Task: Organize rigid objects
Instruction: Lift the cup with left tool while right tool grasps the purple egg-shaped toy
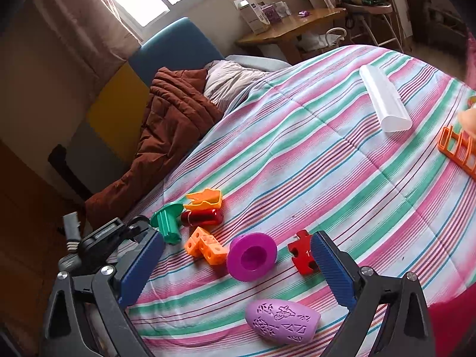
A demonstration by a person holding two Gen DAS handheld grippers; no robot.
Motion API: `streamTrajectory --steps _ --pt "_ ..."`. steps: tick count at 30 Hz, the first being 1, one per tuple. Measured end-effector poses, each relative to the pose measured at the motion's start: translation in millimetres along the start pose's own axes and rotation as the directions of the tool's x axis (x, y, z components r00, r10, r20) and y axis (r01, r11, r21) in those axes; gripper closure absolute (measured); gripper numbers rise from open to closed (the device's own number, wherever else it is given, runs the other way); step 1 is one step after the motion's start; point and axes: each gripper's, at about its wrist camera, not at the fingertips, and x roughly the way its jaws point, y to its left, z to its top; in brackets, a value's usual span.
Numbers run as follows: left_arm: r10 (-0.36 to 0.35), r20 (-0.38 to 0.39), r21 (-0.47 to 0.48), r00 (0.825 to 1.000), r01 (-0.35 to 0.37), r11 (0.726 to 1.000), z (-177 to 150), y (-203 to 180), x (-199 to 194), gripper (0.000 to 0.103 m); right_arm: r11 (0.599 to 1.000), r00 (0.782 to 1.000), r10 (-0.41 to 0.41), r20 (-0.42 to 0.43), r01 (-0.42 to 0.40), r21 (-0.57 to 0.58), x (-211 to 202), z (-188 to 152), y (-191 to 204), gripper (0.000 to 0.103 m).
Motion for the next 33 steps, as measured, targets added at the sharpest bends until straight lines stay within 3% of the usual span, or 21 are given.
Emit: streamTrajectory --steps 4,7,15,19,21,26,29,33 --pt "0.021 0.016 0.053 1.000 -0.022 0.998 9 -6 6 0.038 1.000 1.000 0.001 -0.002 -0.001 0.005 0 0 -1 0.003" --pt "0.049 0.019 0.133 0.999 -0.052 0.990 3 -9 5 0.059 1.000 1.000 0.003 0.006 -0.003 0.008 -1 2 -2 0.003" --pt "0.085 0.028 0.223 0.996 -0.089 0.971 -39 6 -26 0.059 0.996 1.000 -0.007 0.022 0.005 0.086 -9 12 -24 0.003" --pt "0.096 0.010 0.317 0.995 -0.094 0.944 -78 7 -48 0.059 0.992 0.999 -0.031 -0.040 0.036 0.125 -1 13 -35 0.003" --pt "0.094 0.002 0.357 0.996 -0.089 0.930 -100 7 -58 0.059 0.989 0.993 -0.033 -0.113 0.049 0.142 10 10 -41 0.003" --pt "0.077 -0.053 0.435 0.996 -0.046 0.899 -148 4 -76 0.059 0.990 0.955 -0.018 -0.297 0.059 0.130 37 -4 -42 0.004" --pt "0.072 -0.069 0.453 0.995 -0.033 0.891 -174 6 -84 0.059 0.996 0.908 -0.041 -0.417 0.070 0.055 55 -18 -30 0.004" --pt "0.055 -0.069 0.425 0.996 -0.021 0.905 -180 11 -86 0.059 0.995 0.875 0.090 -0.475 -0.065 0.069 63 -29 -14 0.004"
